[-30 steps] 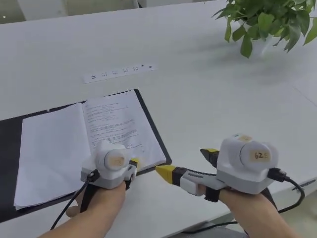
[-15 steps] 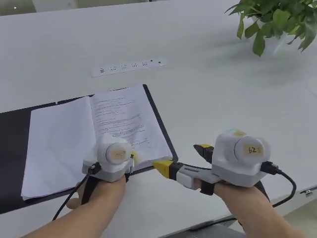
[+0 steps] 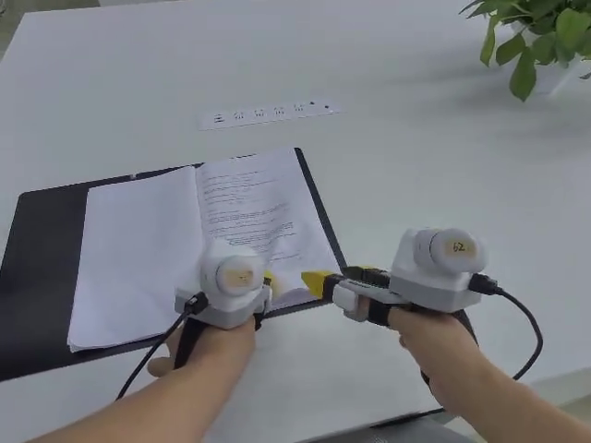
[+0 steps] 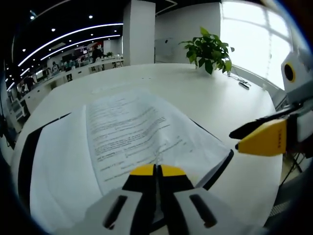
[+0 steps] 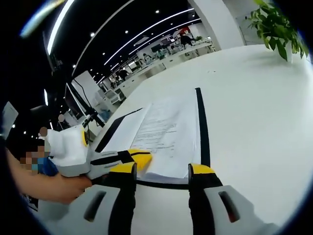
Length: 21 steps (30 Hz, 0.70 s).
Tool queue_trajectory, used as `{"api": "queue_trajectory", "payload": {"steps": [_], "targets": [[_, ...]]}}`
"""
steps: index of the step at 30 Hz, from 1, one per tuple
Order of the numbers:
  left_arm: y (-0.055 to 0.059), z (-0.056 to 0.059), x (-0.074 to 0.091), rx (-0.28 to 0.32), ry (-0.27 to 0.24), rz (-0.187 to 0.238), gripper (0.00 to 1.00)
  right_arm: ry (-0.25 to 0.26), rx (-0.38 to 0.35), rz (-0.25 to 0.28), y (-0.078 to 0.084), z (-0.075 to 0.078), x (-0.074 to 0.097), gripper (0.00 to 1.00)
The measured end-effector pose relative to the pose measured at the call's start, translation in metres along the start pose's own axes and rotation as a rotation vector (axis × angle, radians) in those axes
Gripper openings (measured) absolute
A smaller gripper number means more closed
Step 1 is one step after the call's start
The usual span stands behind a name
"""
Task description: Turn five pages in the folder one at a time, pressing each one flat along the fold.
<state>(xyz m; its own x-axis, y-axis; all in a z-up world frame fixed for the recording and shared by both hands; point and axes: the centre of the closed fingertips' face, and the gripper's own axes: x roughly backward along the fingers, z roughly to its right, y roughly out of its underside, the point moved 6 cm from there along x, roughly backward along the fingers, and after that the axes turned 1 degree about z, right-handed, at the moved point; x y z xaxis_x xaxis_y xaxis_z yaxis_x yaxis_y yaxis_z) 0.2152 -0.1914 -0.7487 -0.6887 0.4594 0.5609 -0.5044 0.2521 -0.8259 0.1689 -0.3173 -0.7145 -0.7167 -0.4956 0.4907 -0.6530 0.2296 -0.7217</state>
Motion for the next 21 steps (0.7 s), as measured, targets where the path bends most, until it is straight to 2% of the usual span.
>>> {"api": "queue_trajectory", "payload": {"steps": [6,21], "targets": [[0.000,0.000,0.000,0.003,0.002,0.001,0.00,0.011,-0.026,-0.042,0.009,0.003,-0.008,0.42],[0.000,-0.001,0.000,0.004,0.007,0.005,0.00,0.041,-0.099,-0.038,0.013,0.010,-0.009,0.37]]}}
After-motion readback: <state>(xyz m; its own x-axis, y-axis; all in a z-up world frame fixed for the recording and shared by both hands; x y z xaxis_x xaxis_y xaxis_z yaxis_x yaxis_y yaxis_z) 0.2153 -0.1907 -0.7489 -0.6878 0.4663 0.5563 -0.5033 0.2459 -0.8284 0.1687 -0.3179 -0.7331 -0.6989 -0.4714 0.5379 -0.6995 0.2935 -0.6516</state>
